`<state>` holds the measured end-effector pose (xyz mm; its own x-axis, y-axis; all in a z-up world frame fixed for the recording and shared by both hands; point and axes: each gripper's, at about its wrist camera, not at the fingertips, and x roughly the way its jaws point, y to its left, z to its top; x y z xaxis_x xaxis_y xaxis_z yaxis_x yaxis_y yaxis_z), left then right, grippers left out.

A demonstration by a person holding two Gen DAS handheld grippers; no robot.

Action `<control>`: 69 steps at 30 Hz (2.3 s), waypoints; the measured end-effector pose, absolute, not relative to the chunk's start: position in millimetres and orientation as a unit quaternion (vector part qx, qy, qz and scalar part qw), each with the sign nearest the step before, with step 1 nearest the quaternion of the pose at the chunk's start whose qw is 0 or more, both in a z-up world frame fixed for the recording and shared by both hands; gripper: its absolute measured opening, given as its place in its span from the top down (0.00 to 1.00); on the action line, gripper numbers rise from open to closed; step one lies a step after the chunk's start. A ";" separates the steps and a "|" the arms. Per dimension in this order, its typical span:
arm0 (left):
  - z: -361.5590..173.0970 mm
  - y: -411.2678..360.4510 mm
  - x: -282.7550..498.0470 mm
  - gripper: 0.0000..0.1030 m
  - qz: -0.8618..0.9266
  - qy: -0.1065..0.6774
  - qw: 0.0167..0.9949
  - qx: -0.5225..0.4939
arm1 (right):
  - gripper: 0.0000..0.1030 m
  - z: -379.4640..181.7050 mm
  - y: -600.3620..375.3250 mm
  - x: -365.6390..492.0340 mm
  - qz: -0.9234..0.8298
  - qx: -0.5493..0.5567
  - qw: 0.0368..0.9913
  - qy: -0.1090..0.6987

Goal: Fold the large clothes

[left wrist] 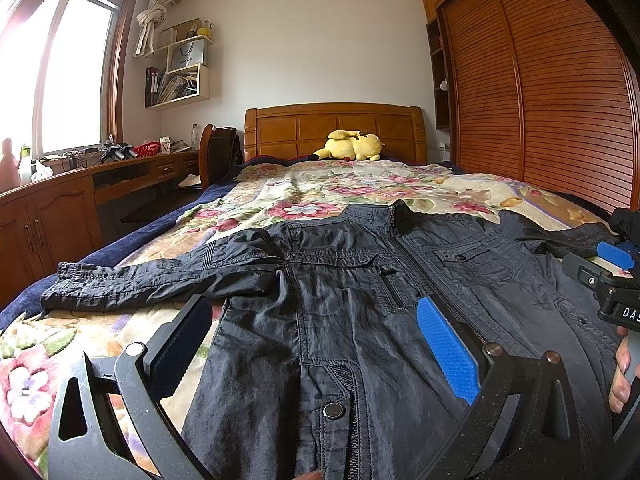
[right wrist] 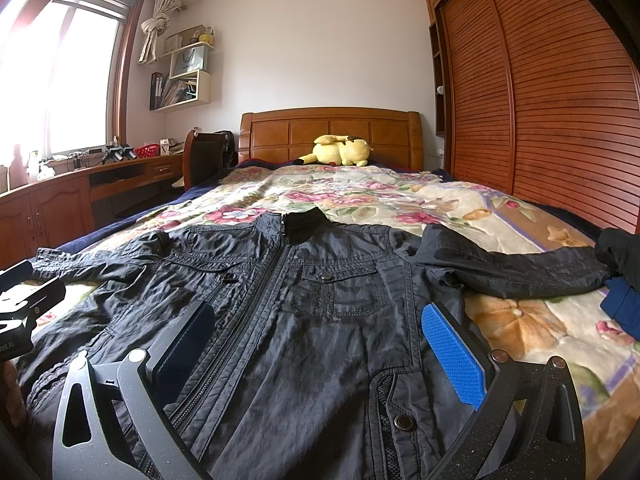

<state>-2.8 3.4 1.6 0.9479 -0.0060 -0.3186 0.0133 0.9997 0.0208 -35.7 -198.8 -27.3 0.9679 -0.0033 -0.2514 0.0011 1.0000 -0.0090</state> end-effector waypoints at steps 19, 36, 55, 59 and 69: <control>22.6 5.2 10.2 0.00 -0.008 0.195 0.980 0.044 | 0.00 4.2 -205.3 -42.6 0.027 -0.014 0.991 0.134; 41.2 9.1 49.8 0.00 -0.037 0.236 0.969 0.067 | 0.00 17.5 -233.4 -13.3 0.013 -0.065 0.981 0.182; 10.7 -37.0 89.5 0.00 -0.120 0.298 0.944 0.071 | 0.13 5.5 -384.6 91.2 -0.131 -0.088 0.928 0.337; 1.1 -49.2 93.3 0.00 -0.126 0.311 0.939 0.077 | 0.15 -3.2 -401.0 115.1 -0.145 -0.106 0.911 0.372; -2.9 -72.2 99.6 0.00 -0.129 0.310 0.936 0.101 | 0.23 -16.9 -418.7 151.1 -0.171 -0.110 0.875 0.439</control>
<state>99.6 -72.2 -2.9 0.7741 -0.1795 -0.6071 0.3054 0.9459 0.1097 151.1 -418.7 -16.9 0.5562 -0.3967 -0.7303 0.2028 0.9169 -0.3437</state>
